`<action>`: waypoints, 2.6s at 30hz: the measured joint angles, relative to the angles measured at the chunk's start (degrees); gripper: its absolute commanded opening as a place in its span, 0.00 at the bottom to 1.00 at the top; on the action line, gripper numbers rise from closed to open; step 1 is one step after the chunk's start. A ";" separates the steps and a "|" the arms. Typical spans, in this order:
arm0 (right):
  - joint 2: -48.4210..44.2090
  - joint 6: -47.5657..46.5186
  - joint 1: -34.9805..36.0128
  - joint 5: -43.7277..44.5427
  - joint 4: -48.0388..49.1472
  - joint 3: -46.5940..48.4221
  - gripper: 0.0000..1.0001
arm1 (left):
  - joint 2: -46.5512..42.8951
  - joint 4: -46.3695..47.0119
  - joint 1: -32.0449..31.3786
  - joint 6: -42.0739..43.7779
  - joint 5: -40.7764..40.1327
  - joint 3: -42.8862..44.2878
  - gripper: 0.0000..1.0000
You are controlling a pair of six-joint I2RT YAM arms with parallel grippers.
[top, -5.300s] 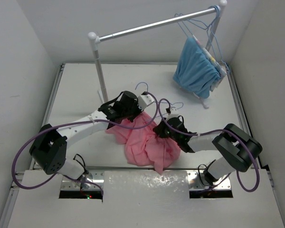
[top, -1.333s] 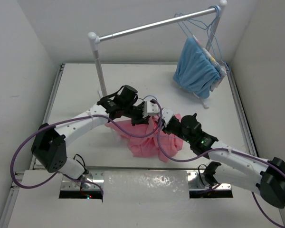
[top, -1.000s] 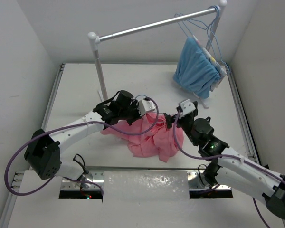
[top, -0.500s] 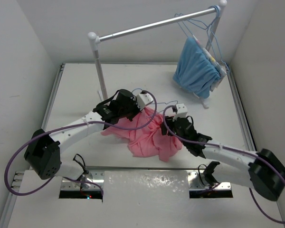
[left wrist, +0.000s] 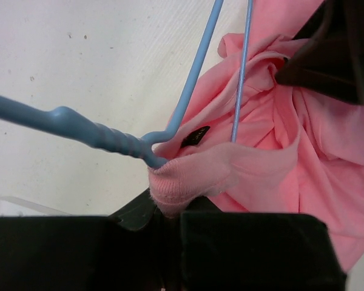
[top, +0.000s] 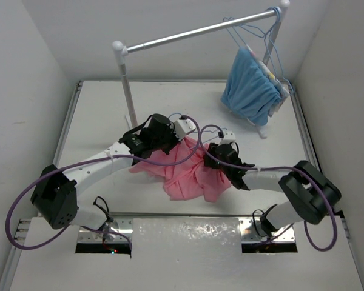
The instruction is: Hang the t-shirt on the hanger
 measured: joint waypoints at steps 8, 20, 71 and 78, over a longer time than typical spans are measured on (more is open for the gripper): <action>6.27 4.55 -3.15 -2.51 5.79 -0.09 0.00 | -0.09 0.00 0.15 0.00 1.11 -0.02 0.00; -2.82 7.93 -21.11 -11.26 11.89 -9.92 0.00 | -2.49 -0.70 2.21 6.60 8.00 -6.47 0.00; -37.20 -33.92 -23.37 -41.94 -32.00 8.11 0.80 | 8.96 0.28 -5.35 10.54 1.55 0.02 0.00; -28.92 -36.68 -23.34 -50.23 -29.27 10.14 0.66 | 8.00 -1.57 -5.35 11.63 3.69 0.04 0.00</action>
